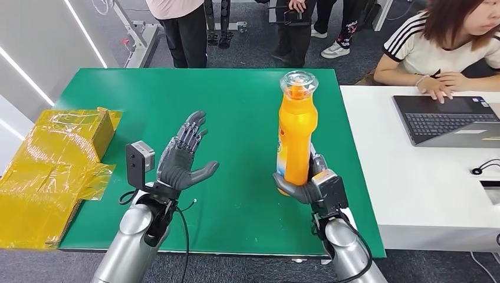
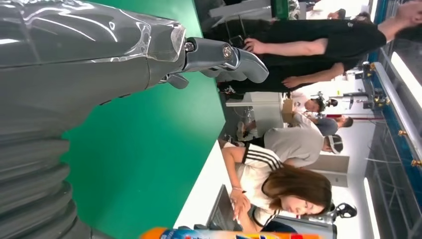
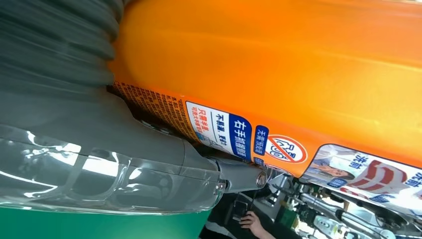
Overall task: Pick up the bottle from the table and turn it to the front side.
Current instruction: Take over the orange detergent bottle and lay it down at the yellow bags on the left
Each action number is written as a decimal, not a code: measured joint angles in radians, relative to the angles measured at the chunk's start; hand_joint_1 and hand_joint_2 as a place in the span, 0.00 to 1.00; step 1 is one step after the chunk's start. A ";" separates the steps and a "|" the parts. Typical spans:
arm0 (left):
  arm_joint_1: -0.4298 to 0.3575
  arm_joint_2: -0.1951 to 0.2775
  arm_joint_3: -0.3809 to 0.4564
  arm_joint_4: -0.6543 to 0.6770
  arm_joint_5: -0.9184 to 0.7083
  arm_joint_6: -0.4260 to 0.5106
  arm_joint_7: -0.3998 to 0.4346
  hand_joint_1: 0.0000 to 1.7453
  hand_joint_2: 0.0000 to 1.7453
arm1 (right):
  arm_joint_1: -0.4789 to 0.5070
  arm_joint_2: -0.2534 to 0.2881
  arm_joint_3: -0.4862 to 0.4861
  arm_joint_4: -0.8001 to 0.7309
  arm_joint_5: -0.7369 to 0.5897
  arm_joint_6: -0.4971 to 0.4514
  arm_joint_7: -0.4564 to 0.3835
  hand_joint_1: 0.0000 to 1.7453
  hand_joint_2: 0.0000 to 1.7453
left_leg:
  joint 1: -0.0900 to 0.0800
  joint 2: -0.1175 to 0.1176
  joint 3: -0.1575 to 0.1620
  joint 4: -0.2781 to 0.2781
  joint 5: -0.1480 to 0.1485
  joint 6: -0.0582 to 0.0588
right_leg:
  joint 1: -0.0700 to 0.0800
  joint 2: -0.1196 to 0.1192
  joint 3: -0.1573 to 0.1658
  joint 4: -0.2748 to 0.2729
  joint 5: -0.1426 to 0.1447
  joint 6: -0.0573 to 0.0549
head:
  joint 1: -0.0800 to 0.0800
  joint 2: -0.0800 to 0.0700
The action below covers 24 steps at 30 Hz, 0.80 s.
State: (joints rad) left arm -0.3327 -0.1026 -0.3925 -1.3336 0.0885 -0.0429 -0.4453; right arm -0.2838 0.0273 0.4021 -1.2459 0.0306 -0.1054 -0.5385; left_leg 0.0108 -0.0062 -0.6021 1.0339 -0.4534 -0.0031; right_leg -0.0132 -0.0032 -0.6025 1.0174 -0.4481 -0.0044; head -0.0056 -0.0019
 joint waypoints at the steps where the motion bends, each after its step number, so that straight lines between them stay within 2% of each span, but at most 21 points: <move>1: -0.008 0.000 -0.004 0.005 0.005 -0.008 0.007 0.00 1.00 | -0.005 0.006 0.000 0.006 -0.001 0.000 -0.003 1.00 1.00 | 0.000 0.000 -0.001 0.000 0.000 0.000 | 0.000 0.000 -0.001 0.000 0.000 0.000 | 0.000 0.000; 6: -0.077 0.002 -0.029 0.066 0.053 -0.057 0.068 0.00 1.00 | -0.068 0.055 0.014 0.018 0.031 -0.004 0.028 1.00 1.00 | 0.000 0.001 -0.002 0.000 0.000 0.000 | 0.000 0.001 -0.002 0.000 0.000 0.000 | 0.000 0.000; 10: -0.120 0.010 -0.037 0.125 0.061 -0.084 0.078 0.00 1.00 | -0.127 0.078 0.052 0.030 0.112 -0.005 0.076 1.00 1.00 | 0.000 0.002 -0.002 0.000 0.000 0.000 | 0.000 0.002 -0.002 0.001 0.000 0.000 | 0.000 0.000; 24: -0.201 0.065 -0.037 0.197 0.025 -0.130 0.102 0.00 1.00 | -0.254 0.087 0.131 0.167 0.235 0.040 0.149 1.00 1.00 | 0.000 0.001 -0.002 0.000 0.000 0.000 | 0.000 0.001 -0.002 0.001 0.000 0.000 | 0.000 0.000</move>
State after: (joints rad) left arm -0.5340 -0.0380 -0.4294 -1.1369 0.1139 -0.1726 -0.3430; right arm -0.5379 0.1144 0.5331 -1.0792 0.2651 -0.0653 -0.3895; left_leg 0.0107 -0.0050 -0.6042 1.0341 -0.4531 -0.0030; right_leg -0.0132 -0.0018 -0.6048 1.0182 -0.4478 -0.0045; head -0.0055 -0.0019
